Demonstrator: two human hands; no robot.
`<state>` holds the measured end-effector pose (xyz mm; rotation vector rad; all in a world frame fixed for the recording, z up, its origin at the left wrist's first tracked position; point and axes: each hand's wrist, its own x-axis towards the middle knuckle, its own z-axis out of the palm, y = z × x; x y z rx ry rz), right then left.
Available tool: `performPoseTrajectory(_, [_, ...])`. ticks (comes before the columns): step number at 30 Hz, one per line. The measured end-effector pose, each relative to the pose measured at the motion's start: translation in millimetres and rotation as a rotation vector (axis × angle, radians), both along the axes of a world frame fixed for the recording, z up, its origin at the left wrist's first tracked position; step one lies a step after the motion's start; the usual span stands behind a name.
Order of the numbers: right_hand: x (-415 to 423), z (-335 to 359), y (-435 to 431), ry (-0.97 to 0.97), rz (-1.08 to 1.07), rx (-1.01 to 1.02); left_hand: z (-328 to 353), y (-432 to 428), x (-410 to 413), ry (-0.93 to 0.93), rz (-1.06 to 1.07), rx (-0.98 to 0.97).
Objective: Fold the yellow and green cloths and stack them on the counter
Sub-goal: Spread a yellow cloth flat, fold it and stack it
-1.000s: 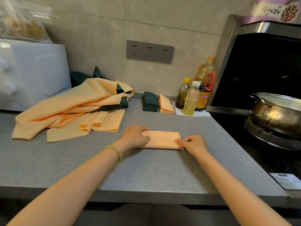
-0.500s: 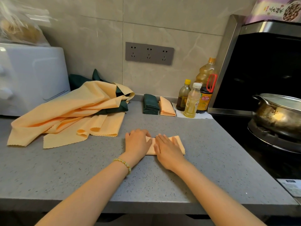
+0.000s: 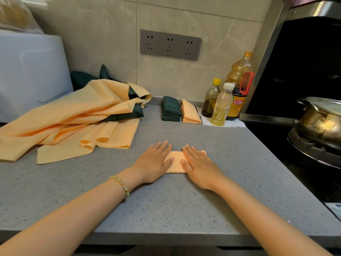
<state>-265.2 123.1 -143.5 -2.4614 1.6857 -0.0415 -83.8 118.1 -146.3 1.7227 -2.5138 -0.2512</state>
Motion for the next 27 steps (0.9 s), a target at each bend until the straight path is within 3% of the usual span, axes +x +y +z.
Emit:
performPoseTrajectory(9, [-31.2,14.2,1.4,0.058,-0.007,0.127,3.7,-1.1,4.5,-0.046,-0.046,0.049])
performPoseTrajectory(12, [-25.3,36.8,-0.5,0.175,-0.047,0.157,15.6,-7.5,8.0,-0.219,-0.052,-0.147])
performPoseTrajectory(15, [-13.1,52.8,-6.1,0.071,-0.13,0.142,27.8,-8.8,-0.5,-0.294,0.192,-0.39])
performPoseTrajectory(18, [-2.7,53.9,-9.6,-0.041,-0.218,0.084,42.6,5.3,-8.2,-0.093,0.453,-0.261])
performPoseTrajectory(21, [5.1,41.8,-10.2,-0.058,-0.257,0.018,44.4,14.3,-5.8,-0.044,0.412,-0.081])
performPoseTrajectory(27, [16.9,31.2,0.1,-0.301,-0.28,0.028,43.9,6.7,-0.6,0.499,0.506,0.216])
